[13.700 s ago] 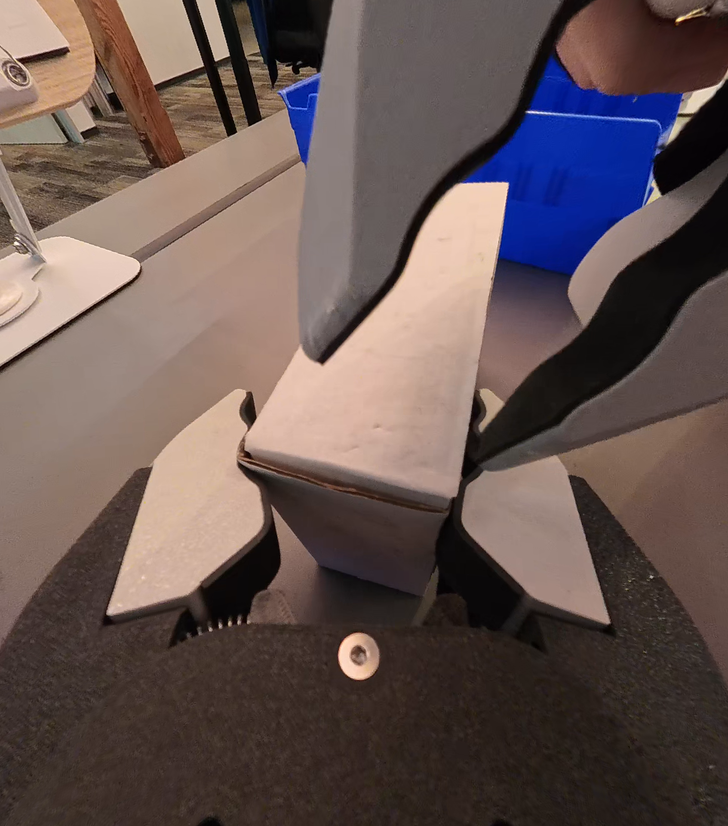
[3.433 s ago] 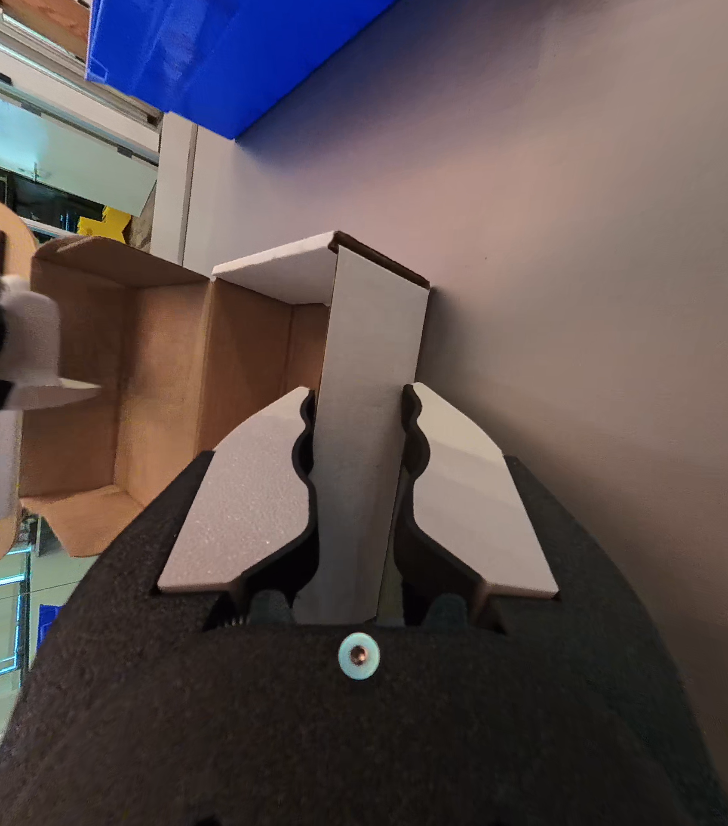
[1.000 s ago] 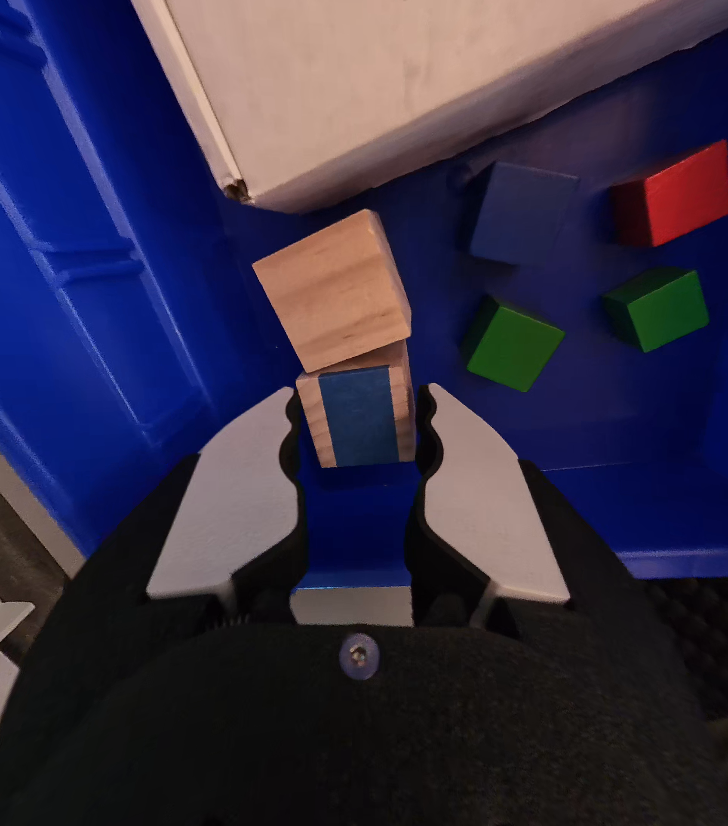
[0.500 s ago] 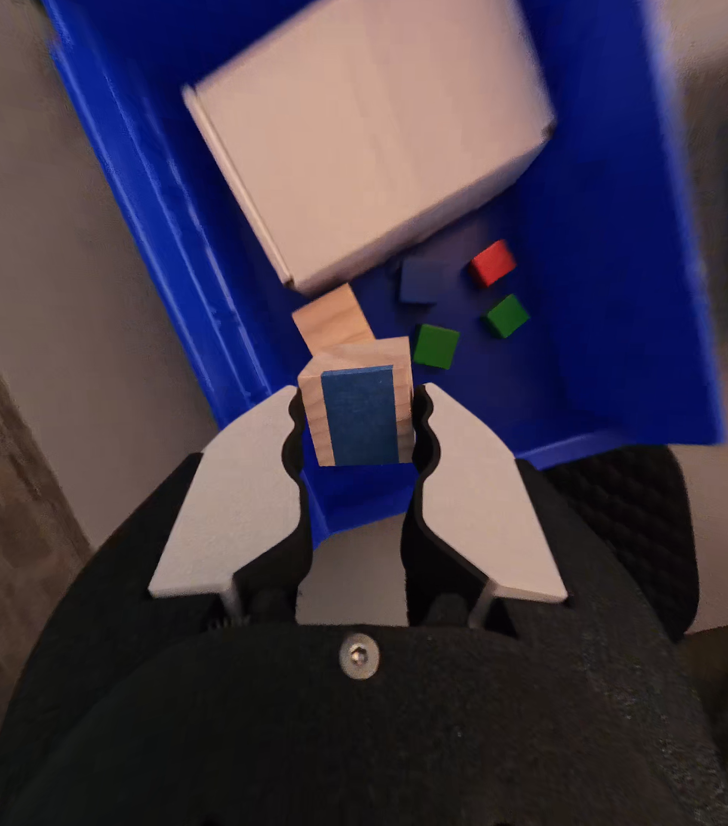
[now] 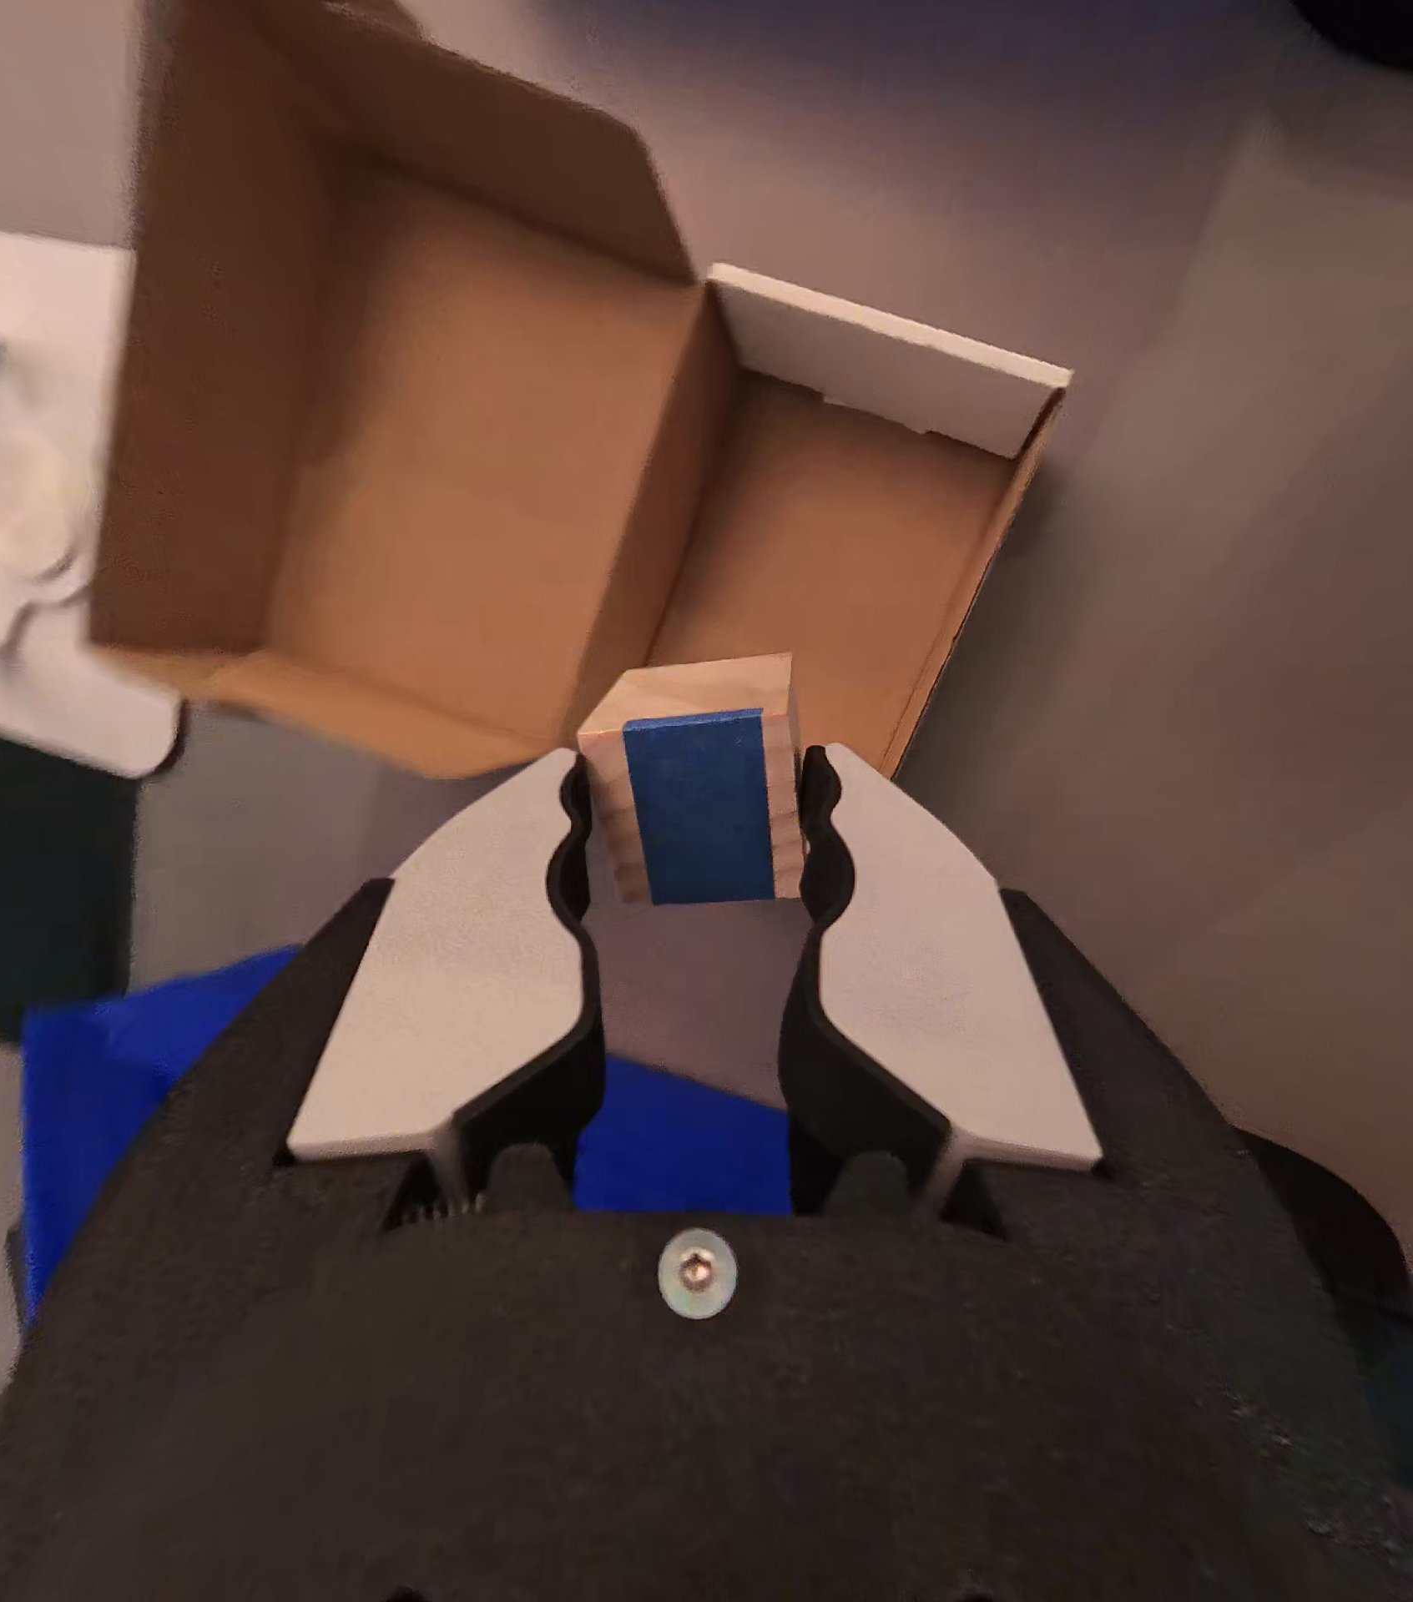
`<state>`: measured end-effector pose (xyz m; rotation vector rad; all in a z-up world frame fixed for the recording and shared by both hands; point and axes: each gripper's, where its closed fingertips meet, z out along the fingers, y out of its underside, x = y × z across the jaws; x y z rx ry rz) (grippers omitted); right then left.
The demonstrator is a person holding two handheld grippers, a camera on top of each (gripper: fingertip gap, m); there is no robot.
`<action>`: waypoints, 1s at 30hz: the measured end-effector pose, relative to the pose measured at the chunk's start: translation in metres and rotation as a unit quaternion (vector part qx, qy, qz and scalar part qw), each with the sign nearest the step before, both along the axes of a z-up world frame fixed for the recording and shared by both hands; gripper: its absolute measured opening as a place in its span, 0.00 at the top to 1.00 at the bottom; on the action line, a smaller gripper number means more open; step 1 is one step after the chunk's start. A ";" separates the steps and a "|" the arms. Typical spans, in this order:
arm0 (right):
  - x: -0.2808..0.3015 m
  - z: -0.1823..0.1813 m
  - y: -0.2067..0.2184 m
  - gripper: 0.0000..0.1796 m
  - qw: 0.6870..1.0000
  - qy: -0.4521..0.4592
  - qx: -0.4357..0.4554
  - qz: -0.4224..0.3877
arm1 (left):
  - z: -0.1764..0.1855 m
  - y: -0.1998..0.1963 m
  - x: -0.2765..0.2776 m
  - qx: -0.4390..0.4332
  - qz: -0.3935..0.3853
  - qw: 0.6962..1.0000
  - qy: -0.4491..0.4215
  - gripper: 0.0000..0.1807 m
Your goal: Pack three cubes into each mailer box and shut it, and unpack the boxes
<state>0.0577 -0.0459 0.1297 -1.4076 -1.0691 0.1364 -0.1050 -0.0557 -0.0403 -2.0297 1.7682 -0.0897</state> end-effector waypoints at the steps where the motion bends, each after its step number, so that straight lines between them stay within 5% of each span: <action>1: 0.003 0.003 -0.003 0.64 1.000 0.000 0.006 -0.004 | -0.012 0.000 0.008 -0.011 -0.023 1.000 0.007 0.74; 10: 0.022 0.030 -0.026 0.64 0.998 0.024 0.059 -0.009 | -0.079 0.015 0.012 -0.065 -0.103 0.989 0.087 0.74; 30: 0.031 0.020 -0.015 0.65 0.999 0.020 0.040 -0.016 | -0.095 0.018 0.003 -0.073 -0.127 0.980 0.136 0.74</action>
